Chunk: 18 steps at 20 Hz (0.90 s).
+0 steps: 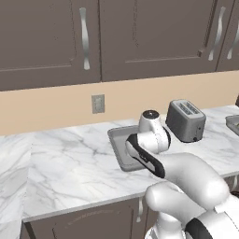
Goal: Place one mushroom and one chicken drumstick in each tupperware on the nearby counter, to pack two identical lunches.
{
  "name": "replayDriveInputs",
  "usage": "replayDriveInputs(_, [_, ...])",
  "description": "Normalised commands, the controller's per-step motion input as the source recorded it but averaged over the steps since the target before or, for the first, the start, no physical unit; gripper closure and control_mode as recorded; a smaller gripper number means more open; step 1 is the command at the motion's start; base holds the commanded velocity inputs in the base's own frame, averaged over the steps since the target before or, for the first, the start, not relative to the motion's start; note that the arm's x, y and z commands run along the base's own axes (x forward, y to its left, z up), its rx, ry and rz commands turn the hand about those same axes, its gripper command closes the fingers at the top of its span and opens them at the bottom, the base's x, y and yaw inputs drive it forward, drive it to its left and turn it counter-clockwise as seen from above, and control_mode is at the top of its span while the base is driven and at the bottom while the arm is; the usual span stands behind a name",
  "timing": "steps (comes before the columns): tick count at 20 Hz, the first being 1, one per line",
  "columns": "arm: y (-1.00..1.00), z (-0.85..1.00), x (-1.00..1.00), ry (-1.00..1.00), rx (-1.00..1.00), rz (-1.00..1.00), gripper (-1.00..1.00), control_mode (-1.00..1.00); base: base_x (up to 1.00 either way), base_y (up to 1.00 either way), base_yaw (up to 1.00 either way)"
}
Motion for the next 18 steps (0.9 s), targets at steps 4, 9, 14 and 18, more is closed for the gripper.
replayDriveInputs(4, [-0.13,-0.42,0.36,0.00,0.00,-0.06,1.00,-1.00,0.00,0.00,0.00])
replayDriveInputs(9, [-0.01,-0.19,0.47,0.00,0.00,-0.05,1.00,-1.00,0.00,0.00,0.00])
replayDriveInputs(14, [0.00,-0.15,0.55,0.00,0.00,-0.03,1.00,-1.00,0.00,0.00,0.00])
replayDriveInputs(18, [0.00,-0.29,0.49,0.00,0.00,-0.02,1.00,-1.00,0.00,0.00,0.00])
